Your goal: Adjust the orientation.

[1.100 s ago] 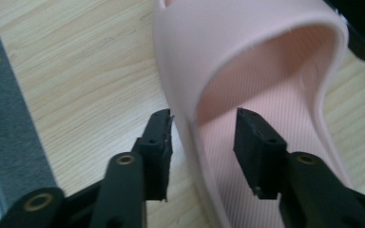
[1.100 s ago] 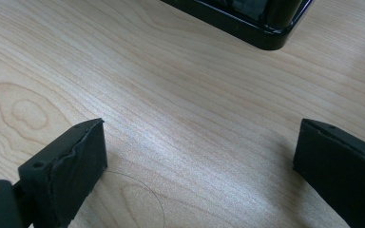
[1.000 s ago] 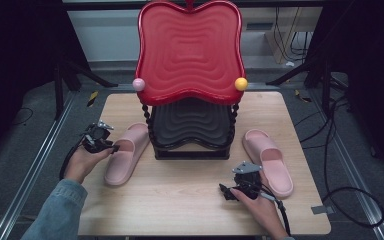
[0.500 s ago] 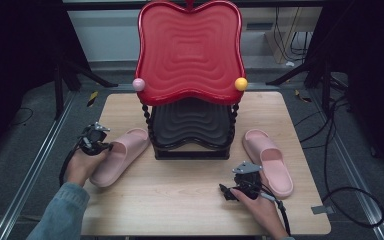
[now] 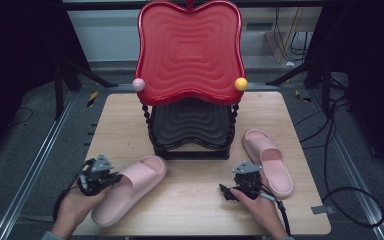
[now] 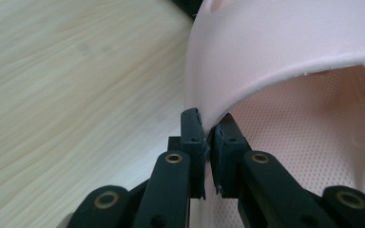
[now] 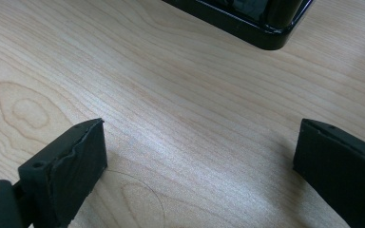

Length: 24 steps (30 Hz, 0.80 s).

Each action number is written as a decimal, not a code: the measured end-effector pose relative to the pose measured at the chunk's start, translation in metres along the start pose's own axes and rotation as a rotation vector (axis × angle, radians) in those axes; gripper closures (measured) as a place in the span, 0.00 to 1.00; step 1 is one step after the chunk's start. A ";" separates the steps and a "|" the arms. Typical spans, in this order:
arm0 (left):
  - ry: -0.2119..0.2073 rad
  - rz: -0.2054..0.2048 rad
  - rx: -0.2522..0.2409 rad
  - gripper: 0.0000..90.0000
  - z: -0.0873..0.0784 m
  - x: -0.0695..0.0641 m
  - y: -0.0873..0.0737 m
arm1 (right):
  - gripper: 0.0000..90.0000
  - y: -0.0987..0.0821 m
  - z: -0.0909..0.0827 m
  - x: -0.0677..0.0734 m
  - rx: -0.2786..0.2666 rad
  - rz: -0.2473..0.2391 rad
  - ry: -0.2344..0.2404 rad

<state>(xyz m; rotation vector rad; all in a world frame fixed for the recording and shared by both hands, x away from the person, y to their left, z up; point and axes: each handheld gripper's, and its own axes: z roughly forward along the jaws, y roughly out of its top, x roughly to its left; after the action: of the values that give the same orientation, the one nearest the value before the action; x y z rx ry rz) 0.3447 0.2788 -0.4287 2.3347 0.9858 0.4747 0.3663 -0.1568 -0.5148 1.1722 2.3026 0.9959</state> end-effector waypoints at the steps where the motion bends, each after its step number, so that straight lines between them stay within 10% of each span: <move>1: -0.007 0.009 0.002 0.94 0.006 -0.006 0.003 | 0.04 0.000 0.000 0.000 0.000 0.000 0.000; 11: -0.011 0.041 0.014 0.92 0.043 -0.032 0.012 | 0.04 0.000 0.000 0.000 0.000 -0.002 0.001; 14: 0.009 0.029 -0.023 0.68 0.034 -0.034 0.008 | 0.04 0.000 0.000 0.000 0.002 -0.003 -0.001; 18: 0.019 0.024 -0.074 0.61 0.014 -0.036 0.001 | 0.04 0.000 0.000 0.000 0.001 -0.003 0.001; 24: -0.069 0.038 -0.115 0.51 -0.004 -0.053 -0.006 | 0.04 0.000 0.000 0.000 0.000 -0.003 0.001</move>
<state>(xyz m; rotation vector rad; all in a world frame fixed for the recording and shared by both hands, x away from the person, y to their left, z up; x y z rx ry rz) 0.3039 0.2443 -0.4344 2.2549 0.8612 0.4502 0.3661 -0.1572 -0.5148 1.1683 2.3043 0.9963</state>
